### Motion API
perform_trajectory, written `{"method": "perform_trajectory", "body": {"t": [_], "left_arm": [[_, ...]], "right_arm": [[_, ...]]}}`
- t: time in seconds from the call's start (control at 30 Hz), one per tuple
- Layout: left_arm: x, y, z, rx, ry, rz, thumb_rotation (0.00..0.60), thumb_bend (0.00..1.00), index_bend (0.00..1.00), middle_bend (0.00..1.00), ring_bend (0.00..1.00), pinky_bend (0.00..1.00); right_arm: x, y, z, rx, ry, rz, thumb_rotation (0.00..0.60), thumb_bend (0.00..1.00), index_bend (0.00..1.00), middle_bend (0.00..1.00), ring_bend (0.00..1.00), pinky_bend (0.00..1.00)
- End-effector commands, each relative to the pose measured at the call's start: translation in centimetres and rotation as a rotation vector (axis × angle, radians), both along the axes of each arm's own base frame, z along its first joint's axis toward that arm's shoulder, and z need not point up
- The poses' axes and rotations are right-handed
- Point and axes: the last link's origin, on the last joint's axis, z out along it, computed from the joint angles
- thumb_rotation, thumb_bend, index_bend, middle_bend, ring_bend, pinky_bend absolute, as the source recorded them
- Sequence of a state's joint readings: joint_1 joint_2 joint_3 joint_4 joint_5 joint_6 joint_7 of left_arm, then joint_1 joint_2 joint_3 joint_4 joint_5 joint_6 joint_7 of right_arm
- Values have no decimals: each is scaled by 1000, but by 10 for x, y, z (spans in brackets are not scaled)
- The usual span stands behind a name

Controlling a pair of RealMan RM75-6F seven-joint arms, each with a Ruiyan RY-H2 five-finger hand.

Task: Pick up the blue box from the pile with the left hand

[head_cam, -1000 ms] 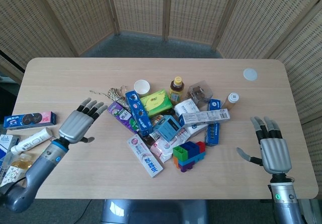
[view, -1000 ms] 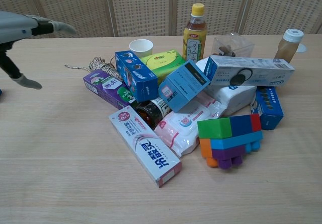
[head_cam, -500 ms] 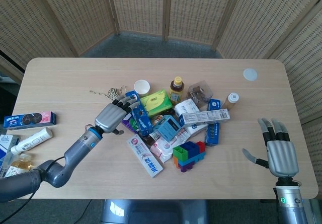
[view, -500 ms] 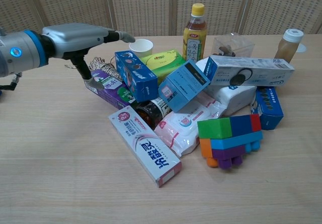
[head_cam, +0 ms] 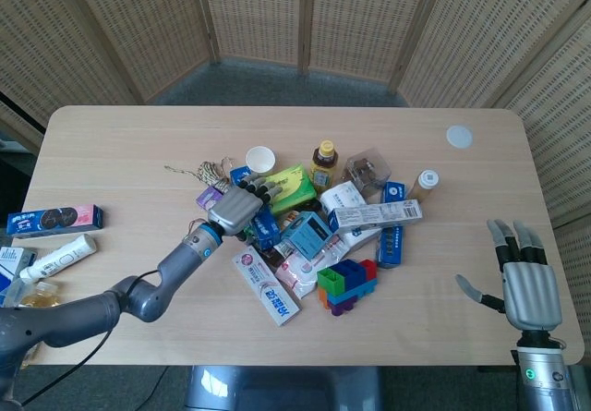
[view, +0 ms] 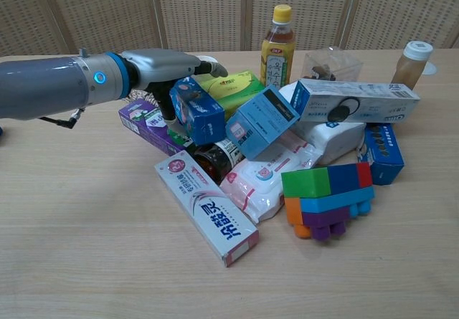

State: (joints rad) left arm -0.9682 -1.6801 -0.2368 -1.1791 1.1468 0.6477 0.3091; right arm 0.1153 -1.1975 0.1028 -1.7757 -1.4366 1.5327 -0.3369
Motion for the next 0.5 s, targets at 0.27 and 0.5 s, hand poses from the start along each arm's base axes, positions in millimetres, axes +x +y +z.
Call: {"method": "perform_trajectory", "body": {"t": [0.27, 0.5], "left_arm": [[7, 5, -16, 64, 13, -25, 600, 135, 563, 615, 579, 439], [-1, 6, -1, 135, -26, -36, 600, 136, 679, 768, 729, 620]], "right_arm": [[-1, 2, 2, -3, -6, -8, 0, 191, 0, 121, 0, 0], [-2, 0, 0, 3, -13, -9, 0, 193, 0, 121, 0, 0]]}}
